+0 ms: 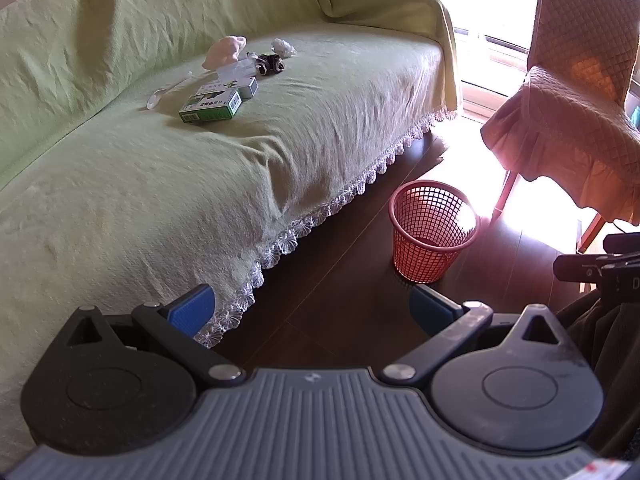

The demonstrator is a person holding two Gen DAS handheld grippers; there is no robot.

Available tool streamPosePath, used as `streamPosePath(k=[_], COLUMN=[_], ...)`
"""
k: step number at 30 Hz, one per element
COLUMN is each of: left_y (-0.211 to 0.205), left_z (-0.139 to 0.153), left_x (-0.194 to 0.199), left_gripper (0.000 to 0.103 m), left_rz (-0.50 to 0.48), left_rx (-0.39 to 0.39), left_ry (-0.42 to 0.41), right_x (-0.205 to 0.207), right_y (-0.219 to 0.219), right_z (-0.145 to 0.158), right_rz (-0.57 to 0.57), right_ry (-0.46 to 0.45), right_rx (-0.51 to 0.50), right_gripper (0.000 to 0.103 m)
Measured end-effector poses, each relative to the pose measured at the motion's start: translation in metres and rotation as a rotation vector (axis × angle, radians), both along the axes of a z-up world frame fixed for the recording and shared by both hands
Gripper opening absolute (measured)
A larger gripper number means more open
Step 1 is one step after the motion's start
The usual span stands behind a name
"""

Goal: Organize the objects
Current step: 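Move both tools toward the red mesh wastebasket on the floor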

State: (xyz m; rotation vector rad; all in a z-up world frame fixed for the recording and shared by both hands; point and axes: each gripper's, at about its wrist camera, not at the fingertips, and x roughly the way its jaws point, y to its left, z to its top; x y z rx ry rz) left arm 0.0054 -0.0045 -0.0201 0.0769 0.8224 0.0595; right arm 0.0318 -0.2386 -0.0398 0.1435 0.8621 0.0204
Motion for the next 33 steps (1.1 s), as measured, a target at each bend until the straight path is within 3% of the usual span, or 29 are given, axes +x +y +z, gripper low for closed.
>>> streamPosePath(k=[17, 33], left_y=[0.001, 0.011], left_z=[-0.008, -0.021], left_x=[0.031, 0.103], left_gripper=[0.102, 0.102], left_rz=[-0.005, 0.009], left_rx=[-0.002, -0.004], left_ry=[0.035, 0.054], right_x=[0.025, 0.089], right_y=[-0.012, -0.029], right_z=[-0.010, -0.030], right_rz=[-0.010, -0.005], right_ry=[0.039, 0.070], right_rx=[0.006, -0.012], right_gripper=[0.086, 0.086])
